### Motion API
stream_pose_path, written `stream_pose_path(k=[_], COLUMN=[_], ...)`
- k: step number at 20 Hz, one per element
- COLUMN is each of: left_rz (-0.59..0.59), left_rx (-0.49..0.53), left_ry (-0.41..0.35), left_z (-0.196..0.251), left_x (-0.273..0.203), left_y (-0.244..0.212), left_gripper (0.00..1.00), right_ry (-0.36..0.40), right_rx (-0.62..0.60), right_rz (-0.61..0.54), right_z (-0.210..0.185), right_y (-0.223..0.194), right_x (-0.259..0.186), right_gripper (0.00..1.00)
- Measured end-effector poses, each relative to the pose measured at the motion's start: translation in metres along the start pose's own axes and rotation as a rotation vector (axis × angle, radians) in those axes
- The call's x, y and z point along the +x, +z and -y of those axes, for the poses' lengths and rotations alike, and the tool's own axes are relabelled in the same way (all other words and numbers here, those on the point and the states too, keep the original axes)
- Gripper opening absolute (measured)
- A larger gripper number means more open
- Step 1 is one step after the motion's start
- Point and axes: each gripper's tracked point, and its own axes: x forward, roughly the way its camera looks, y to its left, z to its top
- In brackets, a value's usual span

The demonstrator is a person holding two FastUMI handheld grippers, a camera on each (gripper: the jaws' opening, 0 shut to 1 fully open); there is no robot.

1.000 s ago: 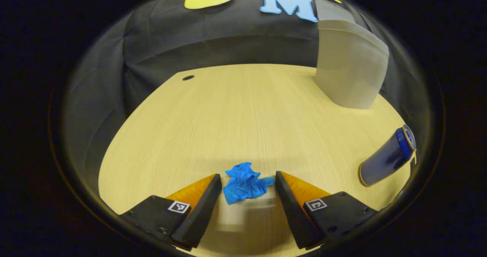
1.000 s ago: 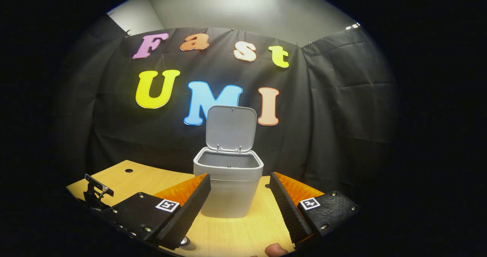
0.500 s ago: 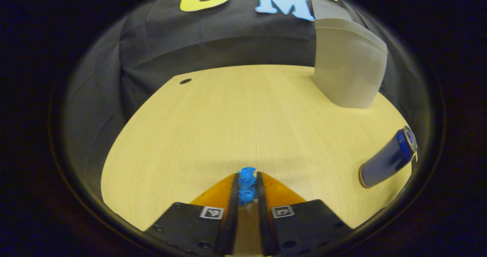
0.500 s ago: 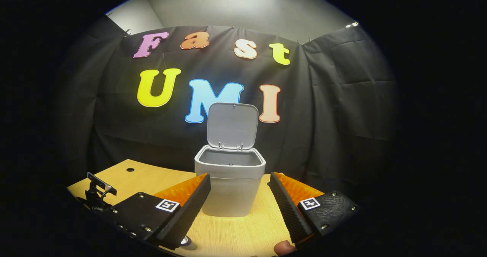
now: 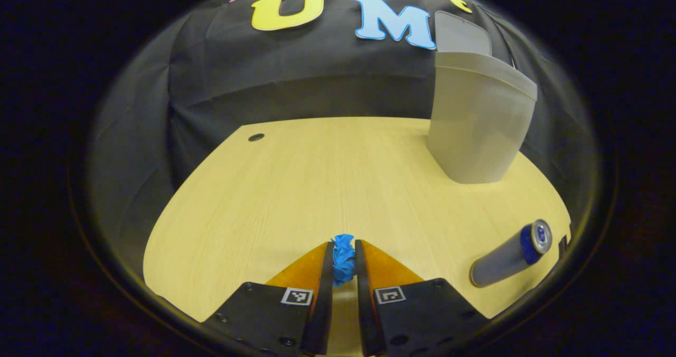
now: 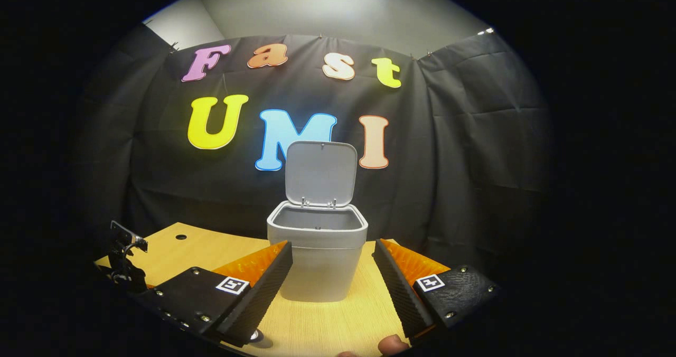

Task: Press the lid of the desktop garbage bin to open it, pick up the crumpled paper on the desktop and throw it into the bin, then pick up the pop can on the desktop and drop it into the bin, and finally close the garbage bin lid.

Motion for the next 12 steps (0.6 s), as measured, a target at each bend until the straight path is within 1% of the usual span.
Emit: stream_pose_path(k=[1, 2, 3, 4, 6, 7, 12], left_rz=[0.019, 0.039, 0.062, 0.087, 0.14, 0.168, 0.277], left_rx=[0.002, 0.002, 0.005, 0.008, 0.02, 0.027, 0.054], left_ry=[-0.01, -0.019, -0.028, -0.038, -0.057, -0.065, -0.112], left_z=[0.005, 0.01, 0.016, 0.023, 0.037, 0.044, 0.084], left_x=[-0.003, -0.006, -0.01, -0.015, -0.025, -0.03, -0.049], left_y=[0.01, 0.021, 0.032, 0.045, 0.075, 0.088, 0.135], left_gripper=[0.36, 0.29, 0.29, 0.36, 0.36, 0.29, 0.28], right_ry=[0.001, 0.001, 0.0, 0.001, 0.001, 0.0, -0.025], right_rx=[0.004, 0.006, 0.007, 0.01, 0.018, 0.023, 0.042], right_rz=[0.002, 0.002, 0.0, -0.002, -0.005, -0.007, -0.001], right_z=[0.001, 0.003, 0.006, 0.007, 0.012, 0.014, 0.031], right_y=[0.001, 0.0, -0.001, -0.002, -0.004, -0.004, -0.005], right_x=[0.0, 0.001, 0.001, 0.0, 0.001, 0.001, 0.001], right_gripper=[0.99, 0.99, 0.99, 0.99, 0.99, 0.99, 0.99])
